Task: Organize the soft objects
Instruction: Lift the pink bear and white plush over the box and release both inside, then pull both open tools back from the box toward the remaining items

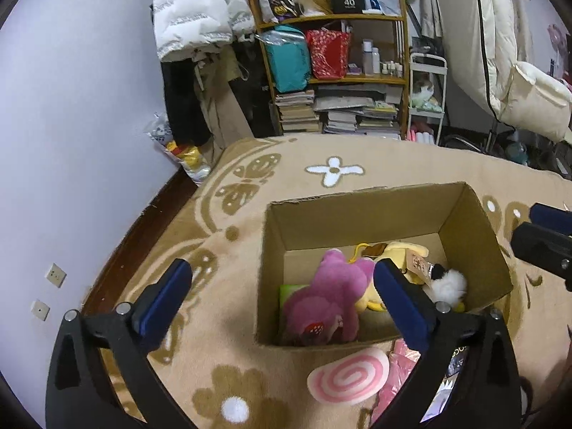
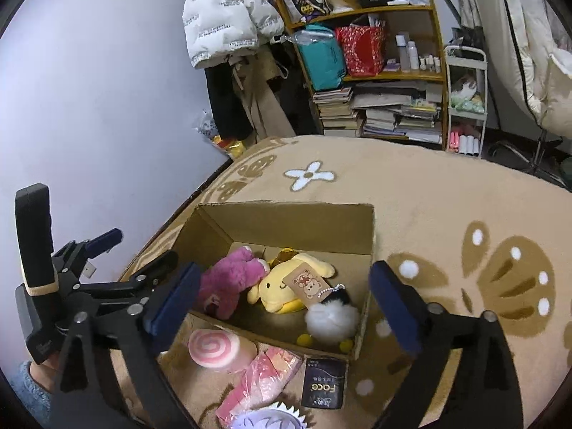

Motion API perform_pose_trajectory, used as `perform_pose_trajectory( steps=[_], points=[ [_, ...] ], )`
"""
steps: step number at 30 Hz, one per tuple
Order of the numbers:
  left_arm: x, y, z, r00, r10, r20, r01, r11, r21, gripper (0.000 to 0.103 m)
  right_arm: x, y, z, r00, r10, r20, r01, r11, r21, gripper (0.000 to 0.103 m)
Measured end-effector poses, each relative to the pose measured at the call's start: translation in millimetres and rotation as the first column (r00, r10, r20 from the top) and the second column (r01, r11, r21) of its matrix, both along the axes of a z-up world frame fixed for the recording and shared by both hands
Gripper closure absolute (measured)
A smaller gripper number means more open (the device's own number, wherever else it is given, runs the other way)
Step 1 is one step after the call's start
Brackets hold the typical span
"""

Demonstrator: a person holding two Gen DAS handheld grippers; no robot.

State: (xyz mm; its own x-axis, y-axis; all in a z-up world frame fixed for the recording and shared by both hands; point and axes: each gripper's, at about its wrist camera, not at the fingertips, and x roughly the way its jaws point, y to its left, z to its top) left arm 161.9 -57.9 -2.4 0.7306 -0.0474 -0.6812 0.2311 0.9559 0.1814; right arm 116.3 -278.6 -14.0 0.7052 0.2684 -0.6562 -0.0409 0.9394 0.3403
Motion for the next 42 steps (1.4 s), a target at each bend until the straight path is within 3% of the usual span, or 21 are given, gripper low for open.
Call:
perform_pose_trajectory(
  steps=[18,29,42],
  points=[
    [-63.6,29.8,25.5,0.998,0.038,-0.05,-0.04,0.998,-0.046,0.001,-67.0,14.1,10.4,1.0,0.02,0.0,-0.02,0.999,-0.033,0.0],
    [-93.5,43.3,13.4,0.988,0.074,-0.134,-0.082,0.995,-0.052,0.001,-98.1,20.3,-5.1,1.0,-0.014,-0.028,0.013,0.999,-0.037,0.0],
    [-87.3,37.4,-16.3,0.974,0.066,-0.216,-0.073,0.997,-0.024,0.001,-104.2,32.0,-38.9,0.994,0.001,-0.106,-0.006,0.999,-0.045,0.0]
  ],
)
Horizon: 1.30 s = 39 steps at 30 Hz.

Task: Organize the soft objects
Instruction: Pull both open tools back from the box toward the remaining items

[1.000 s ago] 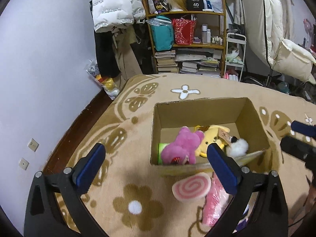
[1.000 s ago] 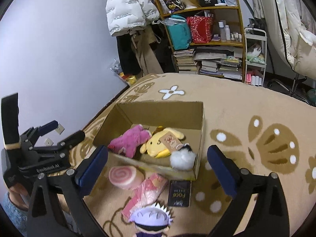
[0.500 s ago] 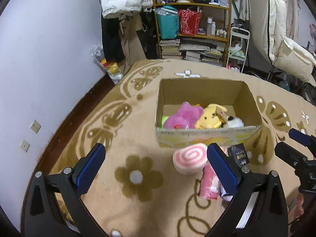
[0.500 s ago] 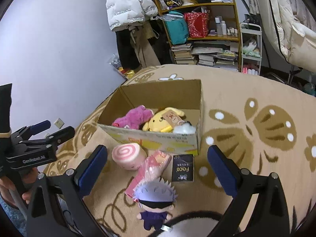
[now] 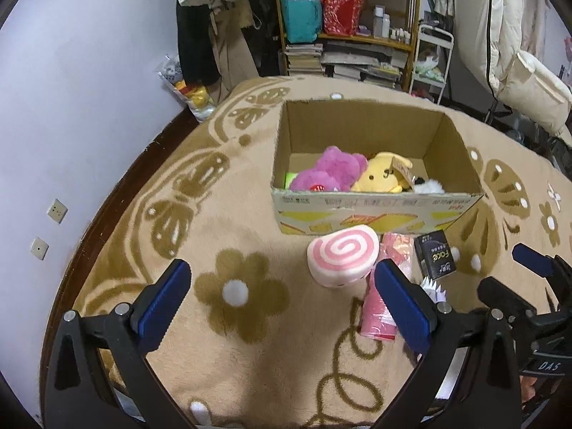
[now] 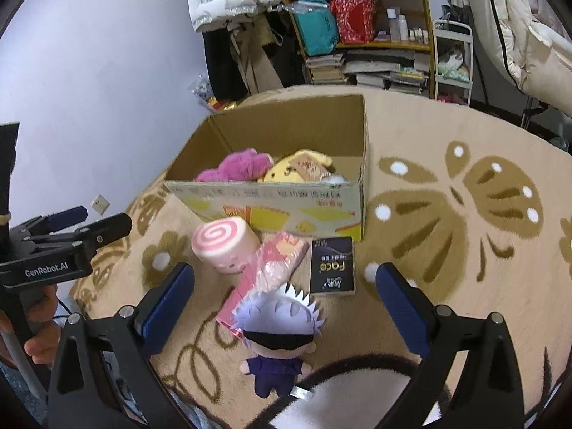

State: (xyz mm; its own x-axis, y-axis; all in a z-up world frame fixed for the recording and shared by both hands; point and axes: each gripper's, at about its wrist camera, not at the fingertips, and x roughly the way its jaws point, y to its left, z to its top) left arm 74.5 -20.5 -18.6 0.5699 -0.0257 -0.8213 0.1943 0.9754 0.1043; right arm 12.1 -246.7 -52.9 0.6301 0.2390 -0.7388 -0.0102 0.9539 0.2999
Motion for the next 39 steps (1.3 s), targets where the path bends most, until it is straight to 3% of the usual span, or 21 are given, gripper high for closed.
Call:
perform_pose_trajectory(
  steps=[8,23,29,39],
  points=[
    [11.9,-9.9,-24.0,0.998,-0.018,-0.054,0.019,1.0,0.018,0.001,8.5,9.8,-27.6,0.997,0.026,-0.075,-0.027,0.999,-0.018,0.0],
    [34.8,-26.5,-57.9,0.989,-0.044,-0.138,0.043,0.999,-0.01,0.001,21.5,26.5,-66.1,0.981,0.036,-0.19,-0.03,0.999,0.03,0.0],
    [41.4,-29.6,-66.9,0.985,-0.054,-0.163,0.049,0.998,-0.037,0.001,25.0,33.0,-78.8,0.971,0.046,-0.235,-0.049,0.999,-0.008,0.0],
    [50.1,-33.2,-84.6,0.975,-0.064,-0.211,0.058,0.998,-0.034,0.001,32.5,29.9,-101.2,0.944,0.085,-0.318,-0.066,0.995,0.071,0.0]
  ],
)
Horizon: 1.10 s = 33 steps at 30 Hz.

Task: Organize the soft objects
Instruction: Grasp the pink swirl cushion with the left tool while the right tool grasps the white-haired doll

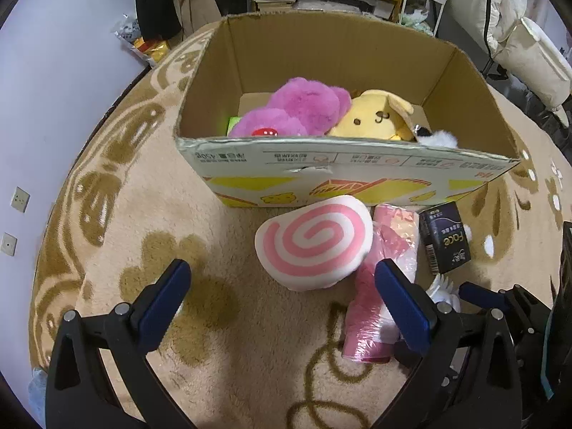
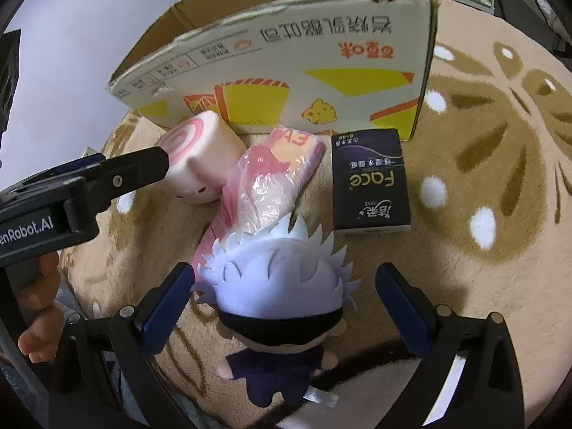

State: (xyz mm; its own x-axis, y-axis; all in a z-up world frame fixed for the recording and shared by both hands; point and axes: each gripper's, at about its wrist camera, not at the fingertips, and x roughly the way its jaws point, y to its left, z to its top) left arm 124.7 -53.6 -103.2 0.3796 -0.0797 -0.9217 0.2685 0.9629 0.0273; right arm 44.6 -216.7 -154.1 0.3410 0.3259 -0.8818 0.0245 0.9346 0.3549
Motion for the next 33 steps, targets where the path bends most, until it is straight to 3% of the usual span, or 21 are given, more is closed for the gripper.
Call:
perform_pose_trajectory(
  steps=[6,8,13,22,33],
  points=[
    [5.1,-2.4,-7.6,1.0,0.013,0.004,-0.013,1.0,-0.009,0.001,5.8,-1.1,-5.1,1.0,0.005,-0.003,-0.005,1.0,0.001,0.001],
    [5.9,-4.7,-7.9,1.0,0.01,0.017,-0.01,1.0,-0.012,0.001,8.0,-2.1,-6.6,1.0,0.001,-0.008,-0.001,1.0,0.009,0.012],
    [10.8,-13.4,-11.5,0.999,-0.022,0.033,0.023,1.0,-0.012,0.001,10.7,-3.9,-11.0,1.0,0.011,-0.023,-0.01,1.0,0.018,0.023],
    [25.9,-21.2,-30.9,1.0,-0.03,0.0,0.03,1.0,-0.006,0.002,12.6,2.0,-16.0,0.999,0.008,-0.035,-0.008,1.0,0.006,0.023],
    [32.6,-17.3,-42.8,1.0,-0.01,-0.027,0.009,0.999,-0.054,0.029,11.0,-4.4,-15.5,0.999,-0.008,-0.049,0.009,1.0,0.02,0.022]
  ],
)
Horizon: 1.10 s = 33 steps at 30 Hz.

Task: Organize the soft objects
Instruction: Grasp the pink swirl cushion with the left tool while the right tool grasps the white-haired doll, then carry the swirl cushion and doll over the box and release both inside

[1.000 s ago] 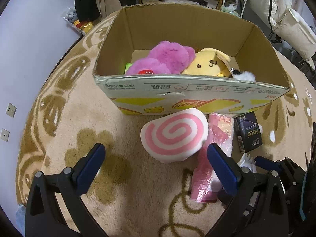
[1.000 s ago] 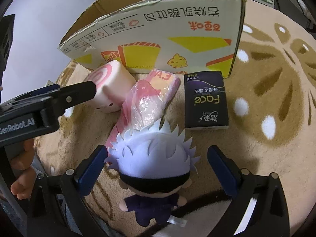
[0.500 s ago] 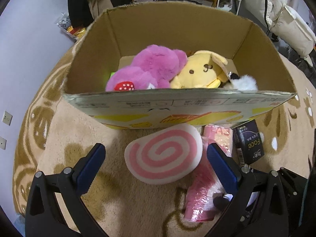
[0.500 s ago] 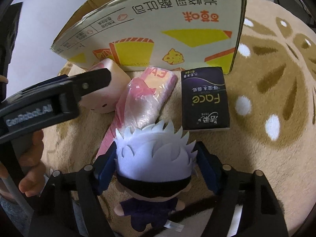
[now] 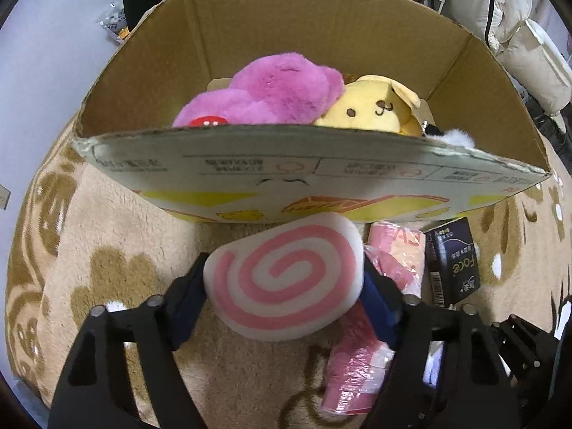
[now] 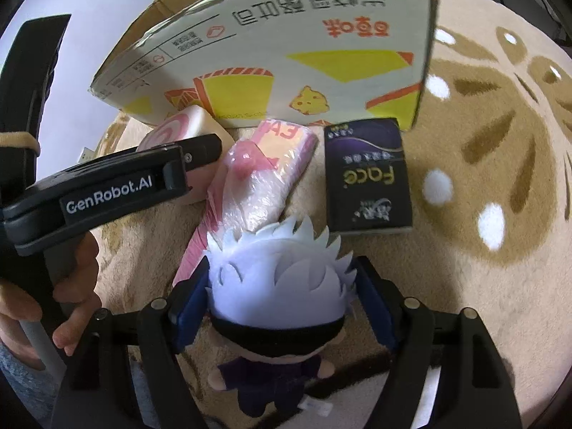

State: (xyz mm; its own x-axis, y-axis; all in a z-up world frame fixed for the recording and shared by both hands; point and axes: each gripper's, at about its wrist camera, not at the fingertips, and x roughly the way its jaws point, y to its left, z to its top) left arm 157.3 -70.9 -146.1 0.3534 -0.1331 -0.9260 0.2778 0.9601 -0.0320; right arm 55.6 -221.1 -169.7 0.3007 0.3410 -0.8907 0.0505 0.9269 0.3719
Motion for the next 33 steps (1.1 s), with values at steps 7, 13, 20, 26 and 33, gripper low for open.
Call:
perform_pose_trajectory(
  steps=[7,13,20,26,33],
  points=[
    [-3.5,6.5,3.8,1.0,0.012,-0.01,-0.012,1.0,-0.019,0.048,-8.3,-3.0,4.5,0.999,0.0,-0.038,0.0,1.0,-0.007,0.029],
    [-10.3,17.4,11.4,1.0,0.031,0.005,-0.031,0.999,-0.016,0.061,-8.6,3.5,11.5,1.0,0.025,0.01,-0.024,0.999,-0.044,0.034],
    [-25.7,23.3,28.7,0.998,0.037,0.059,-0.037,0.999,-0.013,0.063,-14.6,-7.4,40.2,0.987,-0.022,0.162,0.034,0.997,-0.067,0.034],
    [-47.7,32.3,48.1,0.993,0.052,0.105,-0.052,0.999,-0.002,0.062,-16.8,-26.3,62.7,0.964,-0.047,0.26,0.08,0.99,-0.119,0.034],
    [-66.7,41.4,82.2,0.976,0.049,0.212,-0.053,0.999,0.011,0.062,-25.2,-23.1,84.9,0.938,-0.052,0.342,0.102,0.986,-0.129,0.034]
  ],
)
